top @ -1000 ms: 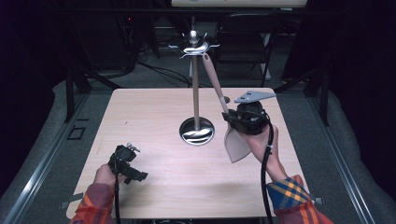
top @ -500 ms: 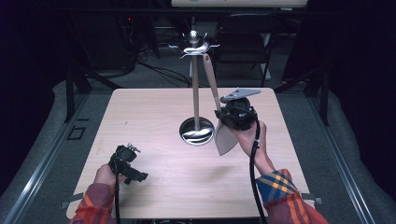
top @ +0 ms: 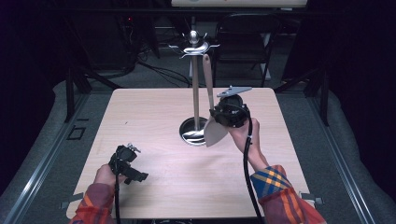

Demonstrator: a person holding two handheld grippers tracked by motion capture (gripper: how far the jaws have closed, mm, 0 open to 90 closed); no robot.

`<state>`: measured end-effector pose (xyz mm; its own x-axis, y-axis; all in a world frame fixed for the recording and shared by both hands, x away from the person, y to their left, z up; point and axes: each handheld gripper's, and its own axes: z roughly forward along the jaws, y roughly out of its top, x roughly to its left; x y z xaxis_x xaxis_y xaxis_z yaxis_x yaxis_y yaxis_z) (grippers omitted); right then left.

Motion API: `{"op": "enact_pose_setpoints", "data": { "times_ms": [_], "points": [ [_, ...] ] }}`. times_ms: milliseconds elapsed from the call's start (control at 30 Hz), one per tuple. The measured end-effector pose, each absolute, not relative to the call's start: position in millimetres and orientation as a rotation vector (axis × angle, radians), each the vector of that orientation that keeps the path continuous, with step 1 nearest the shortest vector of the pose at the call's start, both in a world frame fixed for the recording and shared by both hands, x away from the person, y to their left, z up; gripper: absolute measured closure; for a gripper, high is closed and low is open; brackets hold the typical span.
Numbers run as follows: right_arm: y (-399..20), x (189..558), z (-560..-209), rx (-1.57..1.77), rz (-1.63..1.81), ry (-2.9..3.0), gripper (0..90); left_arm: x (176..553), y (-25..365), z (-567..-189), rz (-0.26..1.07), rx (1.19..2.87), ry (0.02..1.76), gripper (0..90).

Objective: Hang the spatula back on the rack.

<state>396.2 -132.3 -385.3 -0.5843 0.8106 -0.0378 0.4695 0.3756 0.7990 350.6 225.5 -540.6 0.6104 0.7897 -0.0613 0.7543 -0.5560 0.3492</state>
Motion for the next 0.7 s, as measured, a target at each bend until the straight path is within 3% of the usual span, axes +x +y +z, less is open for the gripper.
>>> {"op": "enact_pose_setpoints", "data": {
  "times_ms": [233,500,600,700],
  "points": [
    [-134,394,-387,1.115,1.101,2.229,68.9,351,226,-541,0.145,2.499,1.243,3.2],
    [-153,376,-402,1.163,1.027,2.344,26.3,351,225,-541,0.142,2.498,1.241,3.2],
    [-162,368,-416,1.159,0.95,2.41,15.9,351,225,-540,0.142,2.5,1.239,3.2],
    [-172,359,-437,1.17,0.885,2.502,14.2,351,224,-541,0.14,2.51,1.239,3.4]
  ]
}}
